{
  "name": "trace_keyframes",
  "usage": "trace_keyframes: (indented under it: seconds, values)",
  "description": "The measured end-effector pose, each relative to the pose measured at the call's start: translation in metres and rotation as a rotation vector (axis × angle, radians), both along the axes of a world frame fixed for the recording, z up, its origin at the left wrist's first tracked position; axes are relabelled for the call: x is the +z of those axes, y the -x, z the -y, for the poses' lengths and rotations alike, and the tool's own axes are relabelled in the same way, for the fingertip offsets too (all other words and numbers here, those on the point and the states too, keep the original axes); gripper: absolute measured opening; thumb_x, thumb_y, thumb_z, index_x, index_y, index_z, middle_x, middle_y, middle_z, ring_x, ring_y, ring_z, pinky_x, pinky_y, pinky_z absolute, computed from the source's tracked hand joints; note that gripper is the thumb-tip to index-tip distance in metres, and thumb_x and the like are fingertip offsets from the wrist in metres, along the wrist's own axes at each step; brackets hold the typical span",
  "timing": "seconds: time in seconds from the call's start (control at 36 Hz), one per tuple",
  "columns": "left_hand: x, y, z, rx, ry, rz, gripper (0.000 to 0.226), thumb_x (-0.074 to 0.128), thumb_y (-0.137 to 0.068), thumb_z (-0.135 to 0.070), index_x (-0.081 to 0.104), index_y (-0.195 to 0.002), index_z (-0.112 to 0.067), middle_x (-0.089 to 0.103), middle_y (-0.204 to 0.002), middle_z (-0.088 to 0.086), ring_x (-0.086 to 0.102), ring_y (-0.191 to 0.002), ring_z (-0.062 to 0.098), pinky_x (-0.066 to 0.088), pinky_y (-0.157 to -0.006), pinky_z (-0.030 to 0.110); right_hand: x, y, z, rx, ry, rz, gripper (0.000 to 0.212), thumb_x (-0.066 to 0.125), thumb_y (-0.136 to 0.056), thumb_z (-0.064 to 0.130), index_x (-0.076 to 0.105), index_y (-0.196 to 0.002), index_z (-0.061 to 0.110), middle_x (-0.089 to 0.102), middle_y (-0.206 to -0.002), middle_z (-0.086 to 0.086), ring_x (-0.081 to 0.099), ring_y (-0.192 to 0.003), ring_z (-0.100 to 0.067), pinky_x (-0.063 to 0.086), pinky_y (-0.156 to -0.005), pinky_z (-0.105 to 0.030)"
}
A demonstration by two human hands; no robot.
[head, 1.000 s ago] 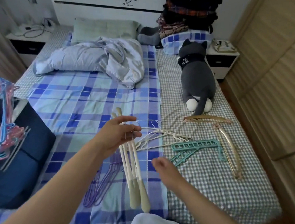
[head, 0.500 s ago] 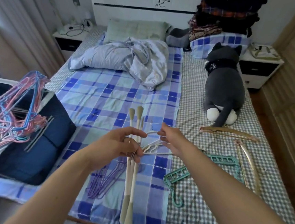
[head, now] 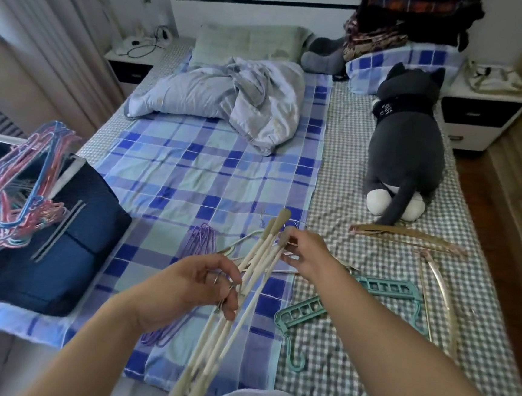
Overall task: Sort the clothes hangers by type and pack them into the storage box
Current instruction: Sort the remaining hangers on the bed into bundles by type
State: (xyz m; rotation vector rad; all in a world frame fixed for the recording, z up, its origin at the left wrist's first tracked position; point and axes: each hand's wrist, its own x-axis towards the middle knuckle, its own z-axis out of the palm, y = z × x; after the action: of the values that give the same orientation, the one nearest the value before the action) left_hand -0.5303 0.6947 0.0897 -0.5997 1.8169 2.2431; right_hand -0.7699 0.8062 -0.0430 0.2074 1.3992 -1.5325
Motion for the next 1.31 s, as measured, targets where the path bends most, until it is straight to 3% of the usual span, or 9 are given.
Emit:
trace_keyframes:
  seconds: [0.33,0.44,0.53,0.61,0.69,0.81,0.94,1.08,1.31]
  values:
    - [-0.034,0.015,-0.001,0.189,-0.144,0.082,0.007,0.063,-0.091,0.007,0.064,-0.093,0.000,0.064,-0.086,0.029,0.065,-0.081,0.036,0.055,-0.080,0.036,-0.080,0.018,0.000,-0.004,0.117,0.313,0.019,0.048,-0.105,0.017,0.066,-0.100,0.010,0.066,-0.101,-0.009,0.061,-0.103,-0.028,0.048,-0.101,-0.048]
    - [-0.051,0.010,0.001,0.233,-0.056,0.187,0.020,0.075,-0.087,-0.012,0.065,-0.096,0.003,0.067,-0.087,0.030,0.067,-0.082,0.037,0.056,-0.079,0.036,-0.108,0.017,-0.006,0.252,-0.158,0.076,0.022,0.048,-0.105,0.025,0.062,-0.118,0.013,0.064,-0.095,-0.002,0.059,-0.087,-0.018,0.045,-0.073,-0.032]
    - [-0.066,0.005,0.003,0.269,-0.001,0.272,0.028,0.077,-0.079,-0.023,0.071,-0.102,-0.007,0.070,-0.088,0.026,0.069,-0.085,0.035,0.053,-0.088,0.041,-0.146,0.038,-0.023,0.435,-0.459,-0.305,0.027,0.047,-0.102,0.013,0.058,-0.125,0.007,0.062,-0.115,-0.010,0.061,-0.093,-0.024,0.050,-0.079,-0.037]
    - [-0.077,-0.003,-0.002,0.332,0.036,0.350,0.020,0.072,-0.082,-0.012,0.074,-0.102,-0.012,0.072,-0.087,0.025,0.070,-0.080,0.025,0.052,-0.078,0.024,-0.170,0.074,-0.047,0.570,-0.789,-0.683,0.031,0.047,-0.097,0.010,0.061,-0.125,0.017,0.062,-0.109,-0.006,0.063,-0.085,-0.026,0.057,-0.074,-0.040]
    - [-0.088,-0.007,-0.004,0.392,0.033,0.433,0.023,0.064,-0.091,0.009,0.071,-0.107,-0.006,0.072,-0.088,0.027,0.070,-0.081,0.030,0.054,-0.085,0.034,-0.186,0.110,-0.056,0.761,-0.941,-0.960,0.032,0.048,-0.096,0.008,0.060,-0.124,0.015,0.060,-0.114,-0.006,0.057,-0.099,-0.028,0.053,-0.080,-0.043]
    - [-0.104,-0.012,-0.004,0.557,0.052,0.502,0.030,0.055,-0.092,0.015,0.073,-0.103,-0.006,0.071,-0.085,0.028,0.069,-0.080,0.037,0.054,-0.092,0.049,-0.206,0.146,-0.058,0.910,-1.020,-1.052,0.026,0.046,-0.101,0.019,0.057,-0.123,0.013,0.059,-0.116,-0.008,0.048,-0.100,-0.027,0.044,-0.079,-0.039]
    - [-0.121,-0.016,-0.005,0.728,0.037,0.560,0.037,0.051,-0.092,0.015,0.077,-0.092,-0.011,0.069,-0.077,0.023,0.067,-0.072,0.028,0.059,-0.071,0.030,-0.230,0.153,-0.047,1.019,-1.030,-1.062,0.042,0.058,-0.095,0.043,0.056,-0.126,0.015,0.057,-0.118,-0.011,0.052,-0.104,-0.030,0.044,-0.080,-0.037]
    - [-0.133,-0.020,-0.008,0.849,0.053,0.610,0.028,0.050,-0.095,0.013,0.072,-0.104,-0.001,0.069,-0.079,0.021,0.067,-0.072,0.030,0.056,-0.084,0.043,-0.242,0.148,-0.038,1.065,-1.080,-1.126,0.066,0.056,-0.089,0.062,0.049,-0.133,0.013,0.047,-0.132,-0.016,0.050,-0.117,-0.036,0.047,-0.091,-0.044]
    - [-0.133,-0.027,-0.006,0.953,0.054,0.578,0.027,0.051,-0.099,0.000,0.077,-0.098,-0.008,0.072,-0.088,0.024,0.071,-0.084,0.033,0.052,-0.081,0.038,-0.229,0.132,-0.022,1.022,-1.017,-1.370,0.033,0.046,-0.096,0.012,0.056,-0.127,0.006,0.052,-0.124,-0.015,0.050,-0.107,-0.031,0.052,-0.080,-0.044]
